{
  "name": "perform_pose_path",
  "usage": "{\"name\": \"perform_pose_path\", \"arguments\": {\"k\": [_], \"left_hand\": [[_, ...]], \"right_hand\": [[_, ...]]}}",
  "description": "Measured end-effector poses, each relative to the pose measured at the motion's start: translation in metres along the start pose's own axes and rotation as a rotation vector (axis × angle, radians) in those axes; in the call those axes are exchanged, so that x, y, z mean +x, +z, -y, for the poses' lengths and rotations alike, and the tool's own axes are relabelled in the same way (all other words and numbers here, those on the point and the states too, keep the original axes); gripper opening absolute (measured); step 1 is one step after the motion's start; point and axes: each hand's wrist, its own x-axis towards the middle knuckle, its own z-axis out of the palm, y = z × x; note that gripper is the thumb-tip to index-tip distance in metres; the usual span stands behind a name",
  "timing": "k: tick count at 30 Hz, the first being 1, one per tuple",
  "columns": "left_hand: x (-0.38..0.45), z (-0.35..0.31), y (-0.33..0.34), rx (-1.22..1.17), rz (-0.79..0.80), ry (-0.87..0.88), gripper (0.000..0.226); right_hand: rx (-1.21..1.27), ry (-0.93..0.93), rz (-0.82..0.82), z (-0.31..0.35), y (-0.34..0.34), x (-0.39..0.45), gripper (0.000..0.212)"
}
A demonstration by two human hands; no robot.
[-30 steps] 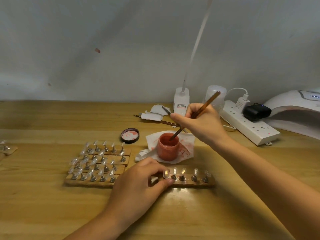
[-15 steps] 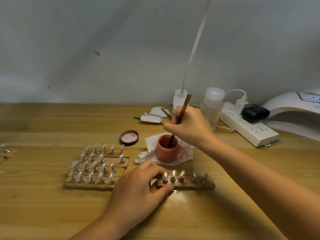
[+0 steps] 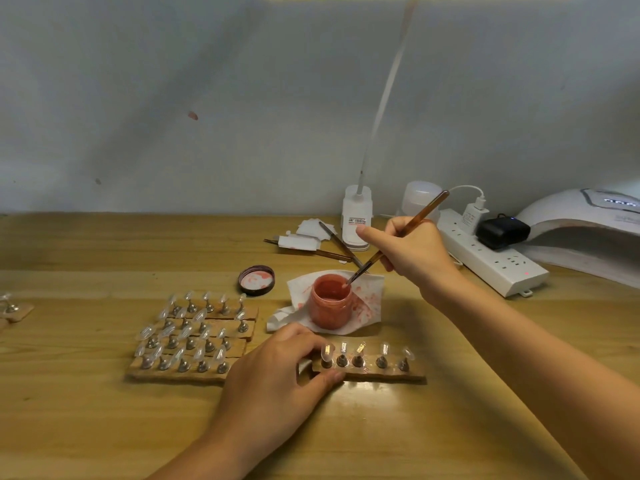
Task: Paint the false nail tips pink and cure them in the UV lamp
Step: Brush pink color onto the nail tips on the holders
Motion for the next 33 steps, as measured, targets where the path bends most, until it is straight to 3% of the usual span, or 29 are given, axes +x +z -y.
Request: {"name": "perform_pose_path", "arguments": {"k": [27, 33], "left_hand": [[0.003, -0.001, 0.001, 0.014, 0.003, -0.045, 0.016], [0.008, -0.005, 0.002, 0.024, -0.012, -0.033, 0.021]], "right_hand": [[0.037, 0.155, -0.086, -0.005, -0.013, -0.005, 0.038], [0.252, 0.212, -0.132, 0.001, -0.032, -0.024, 0.035]]}}
